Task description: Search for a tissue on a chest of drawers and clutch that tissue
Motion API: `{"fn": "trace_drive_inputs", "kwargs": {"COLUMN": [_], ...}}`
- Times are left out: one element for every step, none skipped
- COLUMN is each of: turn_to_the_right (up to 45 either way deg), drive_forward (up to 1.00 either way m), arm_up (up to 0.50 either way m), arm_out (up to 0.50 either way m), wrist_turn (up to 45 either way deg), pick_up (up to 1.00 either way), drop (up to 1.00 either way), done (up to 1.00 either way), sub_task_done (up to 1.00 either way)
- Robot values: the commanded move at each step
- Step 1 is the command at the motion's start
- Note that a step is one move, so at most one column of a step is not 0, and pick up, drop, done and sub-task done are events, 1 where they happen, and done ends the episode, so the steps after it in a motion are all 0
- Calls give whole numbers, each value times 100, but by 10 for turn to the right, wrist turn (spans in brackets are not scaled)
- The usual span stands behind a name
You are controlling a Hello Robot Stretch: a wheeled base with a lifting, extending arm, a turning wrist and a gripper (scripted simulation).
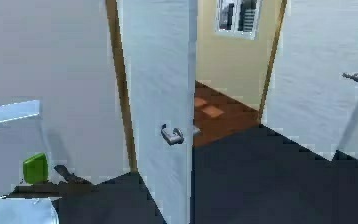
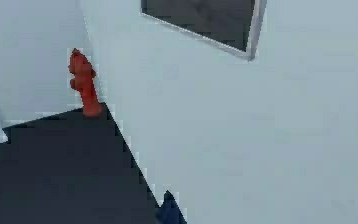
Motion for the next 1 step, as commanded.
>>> {"fn": "trace_drive_inputs", "kwargs": {"turn_to_the_right": [-300], "drive_forward": [0], "arm_up": [0], "arm_out": [0], "wrist_turn": [0], "pick_up": [0], "drop": [0], "done": [0], "sub_task_done": [0]}}
